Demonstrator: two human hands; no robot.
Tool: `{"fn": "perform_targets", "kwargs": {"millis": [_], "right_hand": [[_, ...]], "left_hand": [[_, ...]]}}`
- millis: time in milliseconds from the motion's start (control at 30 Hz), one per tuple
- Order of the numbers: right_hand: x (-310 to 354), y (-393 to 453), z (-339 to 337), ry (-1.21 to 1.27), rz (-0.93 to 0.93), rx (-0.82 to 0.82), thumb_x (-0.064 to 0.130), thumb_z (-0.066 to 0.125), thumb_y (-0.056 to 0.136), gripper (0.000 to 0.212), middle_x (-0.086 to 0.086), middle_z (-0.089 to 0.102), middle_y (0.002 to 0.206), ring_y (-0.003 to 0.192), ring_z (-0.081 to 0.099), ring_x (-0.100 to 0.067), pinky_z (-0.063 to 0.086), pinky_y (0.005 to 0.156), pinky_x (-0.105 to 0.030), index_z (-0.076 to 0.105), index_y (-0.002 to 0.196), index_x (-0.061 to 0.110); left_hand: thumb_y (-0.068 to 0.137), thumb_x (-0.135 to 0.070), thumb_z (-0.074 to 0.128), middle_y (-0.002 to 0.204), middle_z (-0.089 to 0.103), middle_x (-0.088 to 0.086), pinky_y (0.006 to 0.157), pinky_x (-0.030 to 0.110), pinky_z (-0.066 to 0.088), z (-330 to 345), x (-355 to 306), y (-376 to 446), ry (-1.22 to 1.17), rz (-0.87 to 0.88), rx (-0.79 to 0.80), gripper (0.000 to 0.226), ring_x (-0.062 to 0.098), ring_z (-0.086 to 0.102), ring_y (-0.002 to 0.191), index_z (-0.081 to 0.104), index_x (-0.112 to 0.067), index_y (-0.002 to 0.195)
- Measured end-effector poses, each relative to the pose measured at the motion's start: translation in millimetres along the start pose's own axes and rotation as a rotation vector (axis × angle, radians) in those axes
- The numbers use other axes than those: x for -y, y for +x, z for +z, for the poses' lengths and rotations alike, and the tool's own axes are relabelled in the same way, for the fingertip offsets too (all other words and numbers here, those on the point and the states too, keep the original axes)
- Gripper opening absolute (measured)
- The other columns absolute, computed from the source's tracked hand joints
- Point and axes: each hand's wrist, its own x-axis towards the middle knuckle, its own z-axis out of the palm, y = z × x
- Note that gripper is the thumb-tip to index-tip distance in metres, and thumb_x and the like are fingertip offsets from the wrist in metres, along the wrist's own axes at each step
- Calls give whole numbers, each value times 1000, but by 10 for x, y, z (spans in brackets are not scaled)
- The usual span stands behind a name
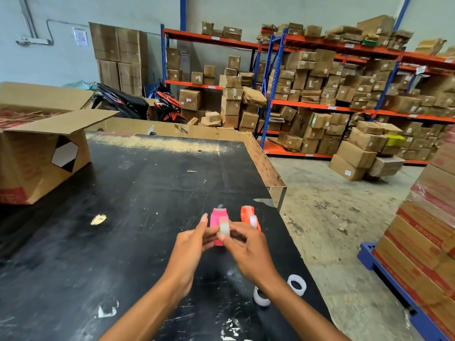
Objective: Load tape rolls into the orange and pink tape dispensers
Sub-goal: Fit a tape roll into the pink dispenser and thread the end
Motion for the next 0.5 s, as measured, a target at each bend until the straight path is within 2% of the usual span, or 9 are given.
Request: {"fn": "perform_targets", "kwargs": {"millis": [67,133,200,233,300,367,400,500], "right_hand": [[-59,107,-39,-10,49,23,13,64,87,37,-3,68,107,94,68,-9,55,84,-23,59,123,22],[-117,254,-81,-108,62,35,14,65,85,41,-2,68,105,90,68,-7,55,85,-24,59,124,26],[-156,409,-120,-144,71,34,10,66,83,36,6,69,93,80,65,5,52,78,-13,65,118,17],[-172,478,-143,-151,84,39,9,68,82,35,8,68,90,77,64,8,50,75,-9,66,117,13],[-240,629,-181,-192,105,76,10,70,81,36,-1,71,95,84,65,-1,50,78,-13,66,116,11],[-305,725,-219,-248,116,136,15,72,79,35,-7,72,100,93,66,-15,51,81,-21,67,114,12],[-311,767,-233,-277,128,155,17,73,79,34,-5,73,100,94,66,-16,51,81,-22,68,112,13],[-358,911,-262,-365,139,255,20,73,78,7,3,73,82,82,66,-10,50,77,-25,73,84,22]], "left_hand": [[97,-40,41,90,79,4,83,22,53,0,24,119,65,-14,18,46,10,73,89,76,-11,94],[97,-34,42,91,78,3,81,22,52,-8,53,271,102,-17,-12,39,12,72,90,75,-12,94],[95,-14,48,82,75,-7,74,18,49,-20,115,449,148,4,-66,30,12,68,87,74,-19,82],[91,-6,49,75,73,-16,72,16,47,-31,162,530,202,15,-87,34,9,66,85,72,-26,75],[88,0,51,67,70,-27,74,15,46,-51,301,683,333,21,-82,42,4,64,84,70,-35,73],[89,-4,53,86,76,-17,82,20,49,-56,457,780,432,13,-37,33,8,67,93,76,-28,90],[89,-6,54,95,76,-9,84,18,49,-58,514,811,464,19,-36,28,9,67,96,75,-22,99],[90,-13,58,101,75,-5,73,-1,43,-95,607,833,518,99,-74,24,-1,65,90,73,-15,108]]}}
